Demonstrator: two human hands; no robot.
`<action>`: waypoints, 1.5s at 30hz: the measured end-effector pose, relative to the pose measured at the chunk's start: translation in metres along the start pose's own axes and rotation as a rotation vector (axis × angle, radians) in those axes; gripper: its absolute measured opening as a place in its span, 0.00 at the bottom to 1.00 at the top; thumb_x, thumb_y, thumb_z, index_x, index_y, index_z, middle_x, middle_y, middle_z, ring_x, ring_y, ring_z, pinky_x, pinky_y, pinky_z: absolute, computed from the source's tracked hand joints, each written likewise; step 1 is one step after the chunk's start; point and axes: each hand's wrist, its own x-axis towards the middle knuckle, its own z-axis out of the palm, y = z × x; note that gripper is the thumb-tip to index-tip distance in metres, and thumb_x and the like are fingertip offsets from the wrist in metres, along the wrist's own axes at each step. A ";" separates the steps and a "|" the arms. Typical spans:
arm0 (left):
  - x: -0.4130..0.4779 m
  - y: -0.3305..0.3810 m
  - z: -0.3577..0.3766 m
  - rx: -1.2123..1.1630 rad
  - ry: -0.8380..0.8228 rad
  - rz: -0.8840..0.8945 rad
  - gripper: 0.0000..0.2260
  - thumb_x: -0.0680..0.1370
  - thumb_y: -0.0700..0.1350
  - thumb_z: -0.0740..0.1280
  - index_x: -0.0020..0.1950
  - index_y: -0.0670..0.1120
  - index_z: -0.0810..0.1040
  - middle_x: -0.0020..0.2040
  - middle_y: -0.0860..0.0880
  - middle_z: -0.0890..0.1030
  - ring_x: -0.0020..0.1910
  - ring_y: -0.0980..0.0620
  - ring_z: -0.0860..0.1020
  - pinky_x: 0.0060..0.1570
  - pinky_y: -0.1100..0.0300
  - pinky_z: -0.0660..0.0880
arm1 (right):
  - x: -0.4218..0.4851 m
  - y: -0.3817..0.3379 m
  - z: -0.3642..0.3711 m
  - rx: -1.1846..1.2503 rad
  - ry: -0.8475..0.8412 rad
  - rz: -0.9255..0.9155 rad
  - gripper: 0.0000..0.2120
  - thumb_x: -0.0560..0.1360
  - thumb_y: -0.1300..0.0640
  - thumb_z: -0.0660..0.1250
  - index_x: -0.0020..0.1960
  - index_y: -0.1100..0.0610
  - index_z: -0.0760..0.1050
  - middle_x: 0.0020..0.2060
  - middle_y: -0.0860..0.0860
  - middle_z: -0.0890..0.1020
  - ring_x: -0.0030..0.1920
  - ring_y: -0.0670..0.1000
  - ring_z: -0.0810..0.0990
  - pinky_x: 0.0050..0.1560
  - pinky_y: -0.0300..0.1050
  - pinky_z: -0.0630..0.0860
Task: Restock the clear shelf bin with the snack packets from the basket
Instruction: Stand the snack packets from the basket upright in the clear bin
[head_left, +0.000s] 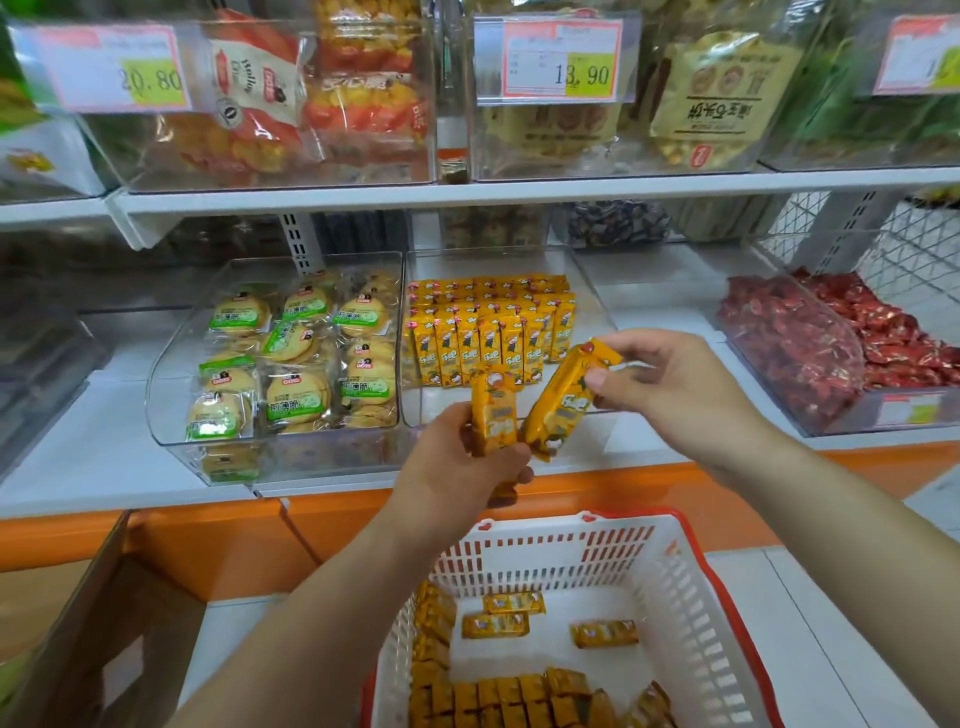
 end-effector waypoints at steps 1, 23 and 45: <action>0.002 0.000 -0.003 0.006 0.013 0.006 0.09 0.79 0.40 0.71 0.59 0.46 0.77 0.51 0.46 0.86 0.45 0.51 0.87 0.40 0.60 0.83 | 0.011 0.000 -0.005 -0.083 0.008 -0.037 0.12 0.73 0.62 0.75 0.54 0.51 0.81 0.48 0.51 0.84 0.41 0.50 0.85 0.49 0.42 0.80; 0.023 -0.006 -0.016 -0.092 0.047 -0.007 0.13 0.78 0.42 0.73 0.61 0.50 0.76 0.49 0.54 0.87 0.44 0.52 0.87 0.37 0.65 0.80 | 0.198 0.034 0.000 -1.356 -0.225 0.036 0.18 0.71 0.52 0.75 0.60 0.47 0.78 0.58 0.50 0.80 0.57 0.54 0.78 0.58 0.52 0.78; 0.006 0.011 0.015 -0.044 0.134 0.098 0.21 0.72 0.47 0.79 0.63 0.50 0.78 0.51 0.47 0.86 0.49 0.50 0.85 0.46 0.57 0.80 | -0.019 -0.001 0.002 -0.189 -0.366 -0.087 0.08 0.73 0.57 0.75 0.46 0.48 0.78 0.43 0.48 0.82 0.41 0.46 0.82 0.43 0.42 0.76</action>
